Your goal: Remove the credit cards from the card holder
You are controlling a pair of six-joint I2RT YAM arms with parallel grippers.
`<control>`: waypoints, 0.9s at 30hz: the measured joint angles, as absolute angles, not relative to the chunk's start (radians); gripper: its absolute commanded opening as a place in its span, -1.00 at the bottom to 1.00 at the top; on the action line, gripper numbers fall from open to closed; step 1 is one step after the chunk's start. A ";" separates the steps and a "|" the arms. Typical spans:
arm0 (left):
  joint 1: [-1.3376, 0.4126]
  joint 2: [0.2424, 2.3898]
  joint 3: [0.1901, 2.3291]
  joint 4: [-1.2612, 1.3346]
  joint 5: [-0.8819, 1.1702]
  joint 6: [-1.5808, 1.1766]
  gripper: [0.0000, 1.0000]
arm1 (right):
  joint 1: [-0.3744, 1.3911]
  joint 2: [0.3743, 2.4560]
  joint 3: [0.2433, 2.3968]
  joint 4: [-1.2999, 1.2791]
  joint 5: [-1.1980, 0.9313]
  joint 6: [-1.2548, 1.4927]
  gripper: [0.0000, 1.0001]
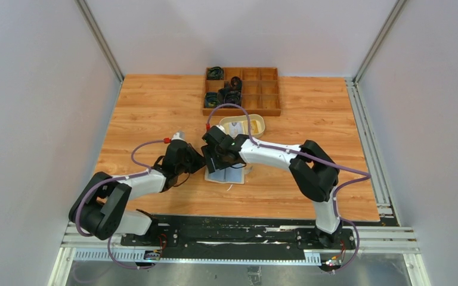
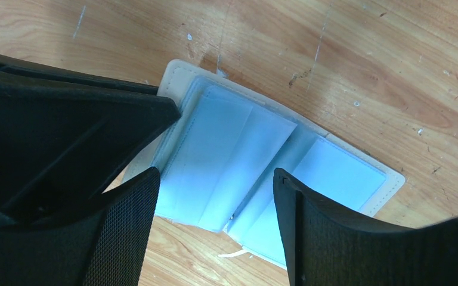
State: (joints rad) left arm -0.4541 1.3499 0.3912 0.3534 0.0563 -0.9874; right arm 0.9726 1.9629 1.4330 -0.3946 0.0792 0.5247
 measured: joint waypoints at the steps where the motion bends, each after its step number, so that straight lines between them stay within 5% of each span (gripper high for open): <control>1: -0.454 1.348 0.391 0.349 0.054 -0.987 -1.00 | 0.973 1.963 1.430 -0.394 0.081 0.525 0.46; 27: -0.463 1.242 0.404 0.211 0.004 -0.975 -1.00 | 0.839 1.803 1.145 -0.326 0.230 0.510 0.49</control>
State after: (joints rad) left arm -0.4625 1.2419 0.4042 0.2108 0.0036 -0.9752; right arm 0.8394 1.8034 1.1454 -0.3264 0.2302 0.5098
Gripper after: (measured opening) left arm 0.026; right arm 0.743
